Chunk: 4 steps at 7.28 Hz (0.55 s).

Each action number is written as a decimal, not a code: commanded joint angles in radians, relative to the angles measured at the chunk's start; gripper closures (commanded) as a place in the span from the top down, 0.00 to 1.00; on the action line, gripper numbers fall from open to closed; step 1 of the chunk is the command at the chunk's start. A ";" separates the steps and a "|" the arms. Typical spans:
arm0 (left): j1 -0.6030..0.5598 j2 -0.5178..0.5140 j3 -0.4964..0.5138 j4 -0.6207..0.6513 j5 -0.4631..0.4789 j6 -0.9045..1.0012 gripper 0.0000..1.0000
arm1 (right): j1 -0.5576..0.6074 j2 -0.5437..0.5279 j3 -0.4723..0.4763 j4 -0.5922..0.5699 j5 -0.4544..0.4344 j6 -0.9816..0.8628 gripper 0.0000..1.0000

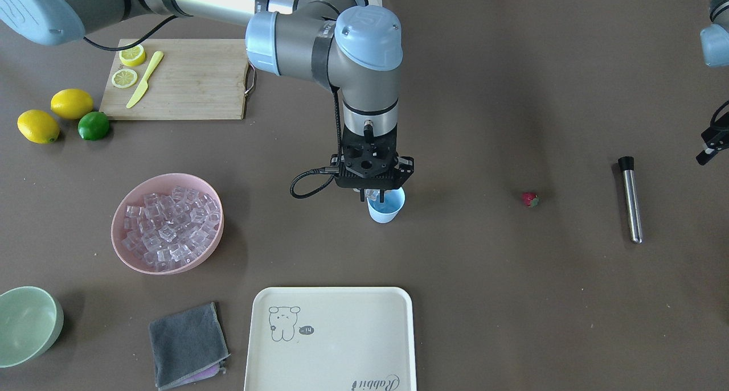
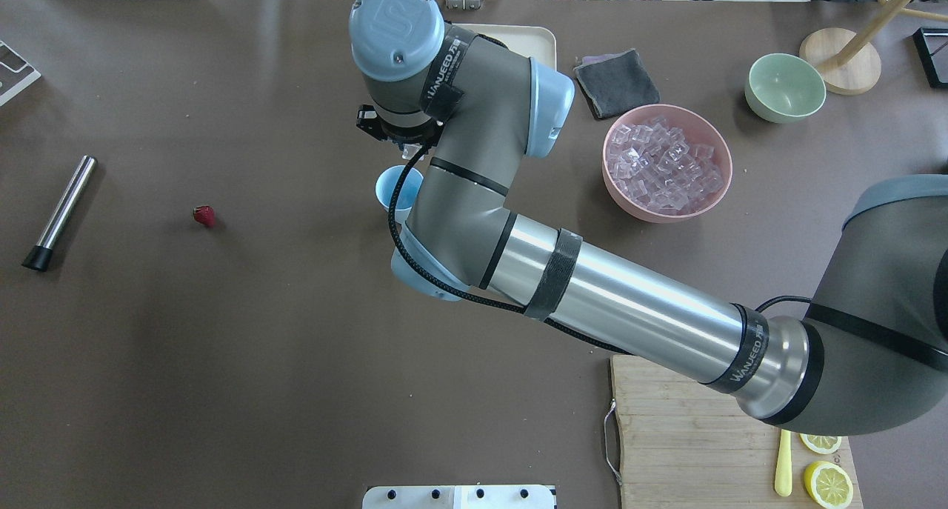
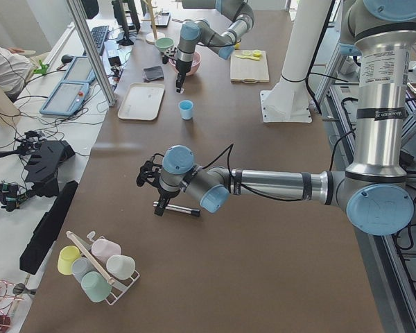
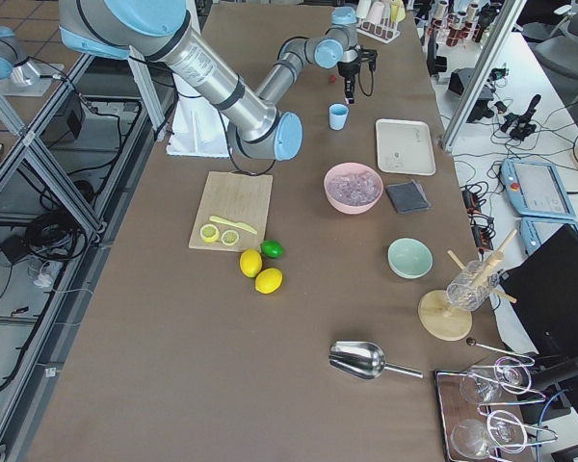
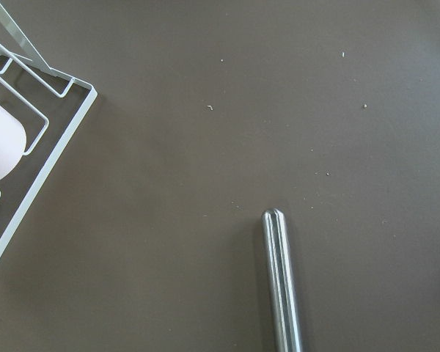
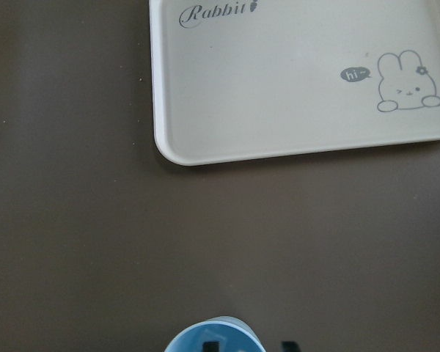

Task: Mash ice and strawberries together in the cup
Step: 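Carry the ice cube with the right gripper over the light-blue cup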

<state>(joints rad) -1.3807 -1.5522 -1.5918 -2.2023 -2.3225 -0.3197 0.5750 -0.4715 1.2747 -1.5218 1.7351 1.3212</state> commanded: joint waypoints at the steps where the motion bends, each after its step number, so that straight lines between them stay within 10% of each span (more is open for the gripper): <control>1: 0.012 -0.006 0.009 -0.002 0.000 0.001 0.97 | -0.046 0.002 -0.029 0.055 -0.078 0.027 0.00; 4: 0.015 -0.006 0.006 -0.004 -0.001 -0.001 0.97 | -0.061 -0.004 -0.051 0.092 -0.081 0.023 0.00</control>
<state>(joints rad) -1.3669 -1.5593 -1.5857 -2.2046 -2.3234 -0.3210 0.5171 -0.4739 1.2285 -1.4366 1.6558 1.3468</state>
